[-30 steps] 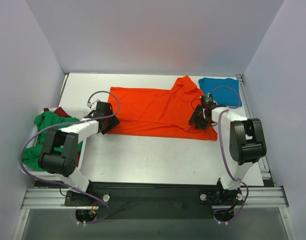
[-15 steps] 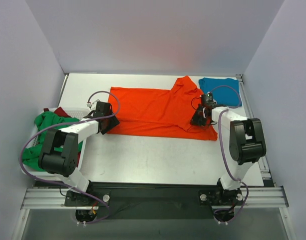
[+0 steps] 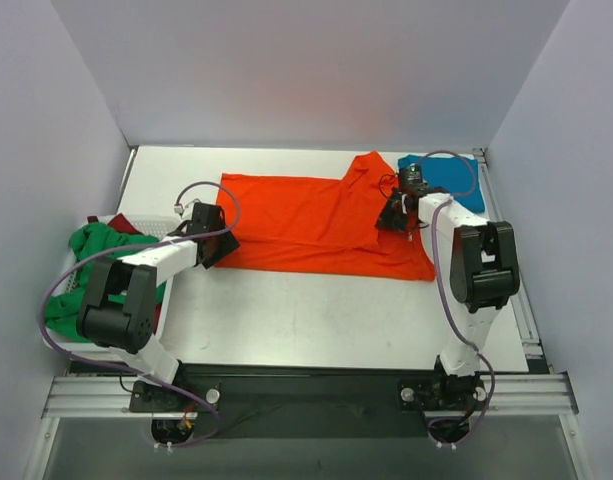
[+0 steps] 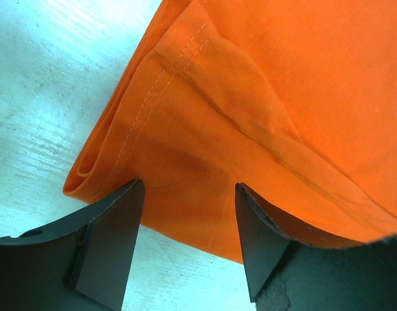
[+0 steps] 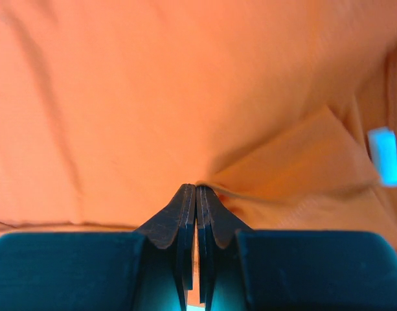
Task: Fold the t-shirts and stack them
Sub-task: Fold the flattened tshirt in 1/3 of the way, then grap the side of the flattened tshirt furthest away from the robot with both arms
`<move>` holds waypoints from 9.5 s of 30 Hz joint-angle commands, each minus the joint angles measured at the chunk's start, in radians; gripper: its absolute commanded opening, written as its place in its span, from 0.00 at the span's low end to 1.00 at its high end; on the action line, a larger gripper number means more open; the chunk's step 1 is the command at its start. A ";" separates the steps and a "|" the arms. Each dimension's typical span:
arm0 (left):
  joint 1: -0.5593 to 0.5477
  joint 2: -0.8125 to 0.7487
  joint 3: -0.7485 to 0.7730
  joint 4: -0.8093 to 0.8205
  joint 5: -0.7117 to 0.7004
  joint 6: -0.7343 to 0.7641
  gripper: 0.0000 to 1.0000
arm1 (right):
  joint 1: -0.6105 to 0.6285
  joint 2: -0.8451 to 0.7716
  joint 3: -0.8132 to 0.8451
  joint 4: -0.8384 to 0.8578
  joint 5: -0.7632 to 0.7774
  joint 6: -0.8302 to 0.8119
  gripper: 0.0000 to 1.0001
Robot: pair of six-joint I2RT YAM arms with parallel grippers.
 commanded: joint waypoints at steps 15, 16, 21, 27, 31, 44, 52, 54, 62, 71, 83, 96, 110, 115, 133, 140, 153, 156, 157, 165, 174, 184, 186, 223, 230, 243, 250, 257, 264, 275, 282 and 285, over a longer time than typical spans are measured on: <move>0.005 -0.001 0.056 -0.007 0.006 0.019 0.68 | 0.008 0.075 0.274 -0.148 -0.063 -0.108 0.45; 0.005 0.000 0.056 -0.007 0.006 0.019 0.69 | 0.008 0.061 0.272 -0.154 -0.057 -0.113 0.46; 0.007 0.000 0.055 -0.007 0.008 0.019 0.69 | 0.015 -0.043 0.167 -0.161 -0.025 -0.127 0.44; 0.007 -0.006 0.055 -0.010 0.008 0.017 0.68 | 0.040 -0.085 0.067 -0.164 0.028 -0.130 0.43; 0.007 -0.011 0.053 -0.013 0.008 0.017 0.69 | 0.052 -0.056 0.064 -0.164 0.025 -0.137 0.43; 0.008 -0.017 0.062 -0.021 0.002 0.019 0.68 | 0.075 0.058 0.174 -0.194 0.011 -0.153 0.31; 0.010 -0.008 0.067 -0.018 0.003 0.020 0.68 | 0.089 0.084 0.228 -0.213 0.005 -0.162 0.19; 0.012 -0.008 0.069 -0.018 0.005 0.020 0.68 | 0.090 0.101 0.251 -0.223 0.001 -0.162 0.15; 0.018 -0.003 0.069 -0.018 0.011 0.022 0.68 | 0.115 0.171 0.351 -0.250 -0.025 -0.173 0.07; 0.018 -0.003 0.062 -0.016 0.012 0.020 0.68 | 0.152 0.262 0.470 -0.271 -0.045 -0.220 0.08; 0.015 -0.100 0.030 -0.028 -0.001 0.016 0.71 | 0.095 0.002 0.383 -0.266 0.000 -0.169 0.38; -0.005 -0.301 -0.149 -0.098 -0.146 -0.015 0.70 | -0.087 -0.647 -0.549 -0.057 0.002 0.050 0.34; -0.005 -0.153 -0.119 -0.010 -0.206 -0.041 0.58 | -0.265 -0.668 -0.771 0.099 -0.090 0.033 0.34; -0.007 -0.124 -0.123 0.022 -0.230 -0.060 0.58 | -0.299 -0.634 -0.774 0.140 -0.109 0.025 0.35; -0.030 -0.046 -0.094 0.025 -0.310 -0.078 0.51 | -0.365 -0.514 -0.720 0.188 -0.092 -0.002 0.40; -0.030 -0.020 -0.080 0.018 -0.318 -0.072 0.41 | -0.367 -0.500 -0.694 0.177 -0.054 -0.012 0.42; -0.045 -0.031 -0.074 0.033 -0.305 -0.037 0.08 | -0.351 -0.445 -0.639 0.171 0.011 -0.022 0.12; -0.050 -0.057 -0.070 0.041 -0.301 -0.018 0.03 | -0.348 -0.445 -0.622 0.134 0.012 -0.024 0.02; -0.053 -0.061 -0.068 0.041 -0.302 -0.015 0.02 | -0.348 -0.448 -0.617 0.126 0.011 -0.025 0.00; -0.083 -0.109 -0.045 -0.027 -0.328 -0.017 0.00 | -0.348 -0.493 -0.582 0.047 0.057 -0.030 0.00; -0.125 -0.201 -0.079 -0.133 -0.370 -0.060 0.00 | -0.367 -0.624 -0.593 -0.111 0.109 -0.026 0.00; -0.163 -0.500 -0.298 -0.257 -0.382 -0.121 0.00 | -0.397 -0.813 -0.703 -0.266 0.123 -0.009 0.00; -0.168 -0.547 -0.330 -0.278 -0.380 -0.135 0.00 | -0.404 -0.870 -0.726 -0.315 0.145 0.020 0.00; -0.157 -0.335 0.171 -0.246 -0.384 0.045 0.54 | -0.049 -0.539 -0.086 -0.305 0.199 -0.100 0.63; -0.039 -0.034 0.369 -0.153 -0.229 0.091 0.47 | -0.022 -0.286 0.165 -0.259 0.199 -0.242 0.59; -0.011 0.348 0.703 -0.202 -0.195 0.111 0.43 | -0.035 0.170 0.533 -0.234 0.101 -0.337 0.49; -0.001 0.460 0.783 -0.268 -0.219 0.080 0.40 | -0.045 0.265 0.607 -0.236 0.098 -0.355 0.49; 0.005 0.522 0.858 -0.349 -0.285 0.040 0.40 | -0.065 0.296 0.630 -0.236 0.075 -0.360 0.48; 0.005 0.525 0.869 -0.395 -0.302 0.017 0.44 | -0.084 0.309 0.645 -0.234 0.044 -0.354 0.49; 0.005 0.502 0.825 -0.395 -0.302 -0.001 0.47 | -0.097 0.323 0.637 -0.231 0.028 -0.357 0.49; 0.005 0.522 0.823 -0.397 -0.295 -0.014 0.47 | -0.104 0.334 0.641 -0.228 0.009 -0.351 0.49; 0.005 0.549 0.843 -0.407 -0.296 -0.017 0.47 | -0.114 0.351 0.656 -0.228 -0.014 -0.348 0.49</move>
